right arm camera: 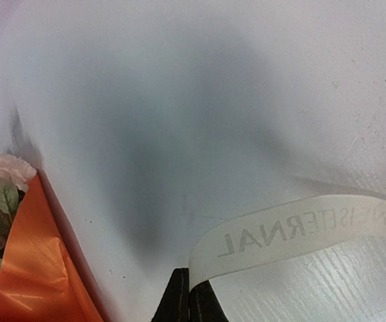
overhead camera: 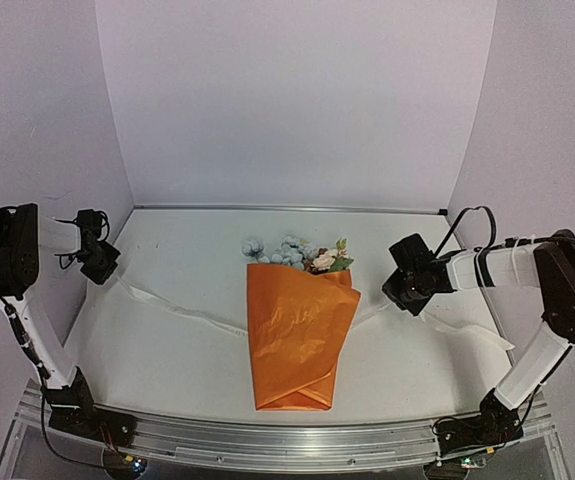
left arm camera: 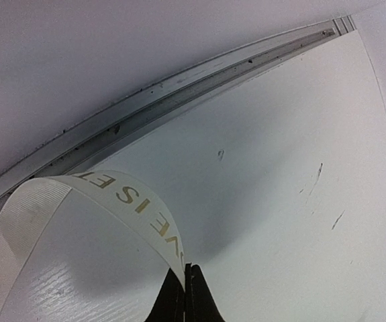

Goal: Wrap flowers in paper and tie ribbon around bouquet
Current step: Cross the ribbon over the folded bouquet.

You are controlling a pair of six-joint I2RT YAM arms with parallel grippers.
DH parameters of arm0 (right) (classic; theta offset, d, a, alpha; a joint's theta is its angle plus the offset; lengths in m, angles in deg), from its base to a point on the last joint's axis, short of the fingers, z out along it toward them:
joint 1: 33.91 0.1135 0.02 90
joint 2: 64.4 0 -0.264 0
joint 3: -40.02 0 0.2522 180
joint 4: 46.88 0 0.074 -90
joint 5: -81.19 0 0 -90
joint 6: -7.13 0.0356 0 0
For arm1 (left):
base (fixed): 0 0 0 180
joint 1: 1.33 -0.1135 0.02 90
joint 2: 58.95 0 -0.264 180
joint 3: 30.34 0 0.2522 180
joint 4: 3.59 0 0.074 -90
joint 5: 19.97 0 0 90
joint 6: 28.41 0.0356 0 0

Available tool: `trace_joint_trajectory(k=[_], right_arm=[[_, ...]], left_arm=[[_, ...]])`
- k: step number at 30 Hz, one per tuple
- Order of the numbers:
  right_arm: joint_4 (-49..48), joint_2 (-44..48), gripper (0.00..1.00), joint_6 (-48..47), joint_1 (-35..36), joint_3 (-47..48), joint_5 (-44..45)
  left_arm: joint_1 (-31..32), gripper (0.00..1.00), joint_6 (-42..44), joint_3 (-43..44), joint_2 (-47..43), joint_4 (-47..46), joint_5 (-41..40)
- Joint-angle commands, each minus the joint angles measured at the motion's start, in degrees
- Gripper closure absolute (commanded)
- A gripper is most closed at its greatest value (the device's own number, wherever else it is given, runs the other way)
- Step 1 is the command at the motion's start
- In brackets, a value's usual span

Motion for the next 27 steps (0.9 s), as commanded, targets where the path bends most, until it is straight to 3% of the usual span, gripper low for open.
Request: trace_joint_trajectory(k=[1, 15, 20, 27], right_arm=[[2.11, 3.38, 1.00, -1.48, -1.58, -1.50, 2.00], [3.61, 8.08, 1.00, -5.61, -2.23, -3.76, 4.67], [5.33, 8.95, 1.00, -6.86, -2.78, -2.33, 1.59], [6.48, 6.37, 1.00, -7.69, 3.58, 1.18, -2.54]], left_arm=[[0.28, 1.00, -0.75, -3.03, -4.58, -3.76, 3.03], [0.01, 1.00, -0.61, -4.71, -9.20, -2.37, 2.17], [-0.03, 1.00, 0.45, -5.12, -11.17, -2.61, 2.19], [3.09, 1.00, 4.60, -3.85, -17.77, -4.03, 1.74]])
